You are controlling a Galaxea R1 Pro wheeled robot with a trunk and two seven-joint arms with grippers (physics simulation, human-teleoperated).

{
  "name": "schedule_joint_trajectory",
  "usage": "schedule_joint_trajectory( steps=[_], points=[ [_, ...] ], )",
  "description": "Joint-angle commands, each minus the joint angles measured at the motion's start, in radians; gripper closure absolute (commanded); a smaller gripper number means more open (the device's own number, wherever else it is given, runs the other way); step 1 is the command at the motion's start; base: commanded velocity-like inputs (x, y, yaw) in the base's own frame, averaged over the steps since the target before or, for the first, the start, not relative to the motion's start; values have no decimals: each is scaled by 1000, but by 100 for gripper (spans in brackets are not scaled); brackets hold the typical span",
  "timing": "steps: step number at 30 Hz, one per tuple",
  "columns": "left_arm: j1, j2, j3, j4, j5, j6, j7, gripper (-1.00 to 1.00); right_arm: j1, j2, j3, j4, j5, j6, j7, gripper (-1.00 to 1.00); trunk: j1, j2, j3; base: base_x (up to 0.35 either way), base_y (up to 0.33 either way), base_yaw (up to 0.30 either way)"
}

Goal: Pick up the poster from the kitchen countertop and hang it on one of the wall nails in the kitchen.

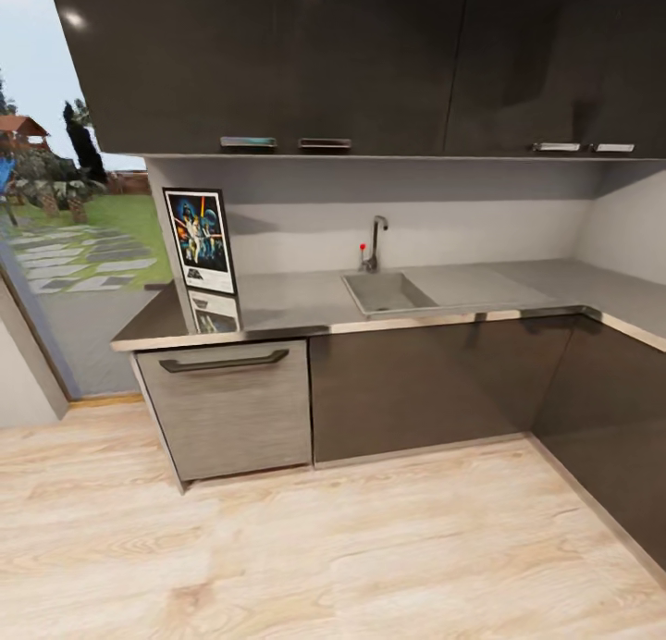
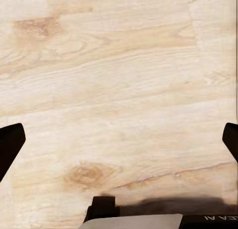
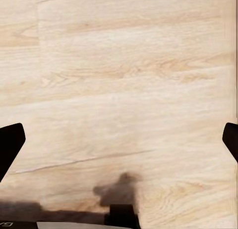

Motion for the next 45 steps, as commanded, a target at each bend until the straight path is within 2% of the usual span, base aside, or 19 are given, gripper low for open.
schedule_joint_trajectory(
  steps=[1, 17, 27, 45],
  points=[
    [0, 0, 2, -1, 0, -1, 0, -100, -1, 0, 1, 1, 1, -3, 0, -100, 0, 0, -1, 247, -220, 1],
    [0, 0, 2, -1, 0, -1, 0, -100, -1, 0, 1, 1, 1, -4, 0, -100, 0, 0, -1, 247, -220, 17],
    [0, 0, 2, -1, 1, -1, 1, -100, -1, 0, 1, 1, 1, -3, 0, -100, 0, 0, -1, 204, -181, 255],
    [0, 0, 2, -2, 1, -1, 1, -100, -1, 0, 2, 1, 1, -3, 0, -100, 0, 0, -1, 17, -15, 291]
  ],
)
